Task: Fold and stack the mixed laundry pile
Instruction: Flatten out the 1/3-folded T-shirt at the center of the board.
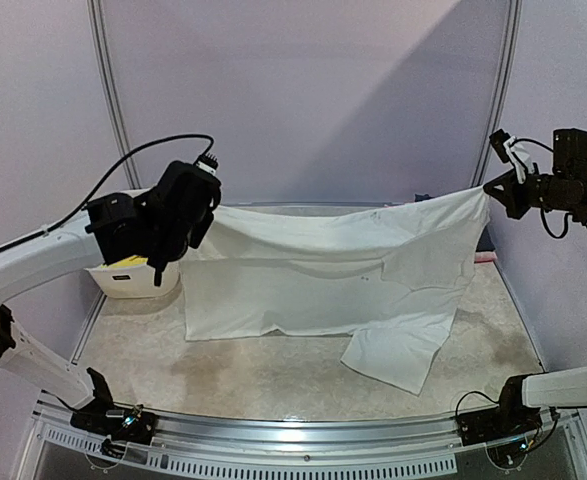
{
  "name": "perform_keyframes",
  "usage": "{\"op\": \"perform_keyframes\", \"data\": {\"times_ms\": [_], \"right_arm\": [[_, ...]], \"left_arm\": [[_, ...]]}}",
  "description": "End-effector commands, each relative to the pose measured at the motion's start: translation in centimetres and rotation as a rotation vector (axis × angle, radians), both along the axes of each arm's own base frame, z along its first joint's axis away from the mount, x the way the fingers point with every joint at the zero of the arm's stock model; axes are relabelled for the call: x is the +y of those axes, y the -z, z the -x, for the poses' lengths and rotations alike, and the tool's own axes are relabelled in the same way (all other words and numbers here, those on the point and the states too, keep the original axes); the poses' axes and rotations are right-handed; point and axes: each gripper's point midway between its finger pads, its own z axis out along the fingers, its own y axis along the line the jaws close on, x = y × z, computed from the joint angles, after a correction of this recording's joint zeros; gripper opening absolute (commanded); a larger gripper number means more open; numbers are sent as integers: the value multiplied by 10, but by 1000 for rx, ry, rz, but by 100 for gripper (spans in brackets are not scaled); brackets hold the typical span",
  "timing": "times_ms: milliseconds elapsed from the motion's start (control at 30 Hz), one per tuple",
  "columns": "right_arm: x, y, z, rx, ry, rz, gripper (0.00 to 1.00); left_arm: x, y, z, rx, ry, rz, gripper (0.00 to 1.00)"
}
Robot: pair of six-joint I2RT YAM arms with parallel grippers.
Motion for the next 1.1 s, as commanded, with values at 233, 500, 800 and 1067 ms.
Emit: {"op": "perform_keyframes", "data": {"times_ms": [233, 500, 800, 1067], "right_arm": [[-14, -120, -37, -269, 111, -62, 0], [-1, -181, 39, -387, 60, -76, 0], [13, -259, 161, -615, 19, -70, 0], [17, -276, 183, -661, 2, -89, 0]], "left_arm": [[31, -103, -16, -45, -3, 159, 0], [48, -176, 47, -222, 68, 190, 0], [14, -238, 131, -345, 171, 130, 0], [-5, -251, 145, -326, 215, 124, 0]]}}
